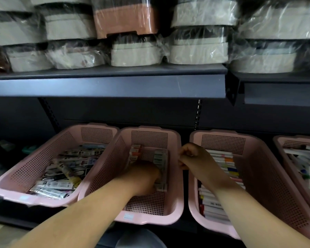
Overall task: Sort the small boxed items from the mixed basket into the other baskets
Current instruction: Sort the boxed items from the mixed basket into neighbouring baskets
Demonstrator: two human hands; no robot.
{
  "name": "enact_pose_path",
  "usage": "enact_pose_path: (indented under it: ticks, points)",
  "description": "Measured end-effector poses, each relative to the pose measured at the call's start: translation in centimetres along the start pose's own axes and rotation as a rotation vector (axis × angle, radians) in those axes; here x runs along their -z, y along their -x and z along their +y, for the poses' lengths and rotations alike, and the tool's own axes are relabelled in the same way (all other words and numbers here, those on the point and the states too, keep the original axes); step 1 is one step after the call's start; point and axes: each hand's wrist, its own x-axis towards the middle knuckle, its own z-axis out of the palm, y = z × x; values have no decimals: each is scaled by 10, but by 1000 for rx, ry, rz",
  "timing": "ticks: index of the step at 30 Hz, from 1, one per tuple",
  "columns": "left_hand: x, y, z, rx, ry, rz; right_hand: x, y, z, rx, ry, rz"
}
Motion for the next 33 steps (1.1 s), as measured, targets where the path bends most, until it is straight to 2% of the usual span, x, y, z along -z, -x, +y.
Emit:
enact_pose_path:
  ticks: [21,33]
  points:
    - [-3,-2,2,40,-88,-12,1,3,0,3,-28,-1]
    - [5,-5,8,-6,-84,-8,37,0,14,-6,-68,67]
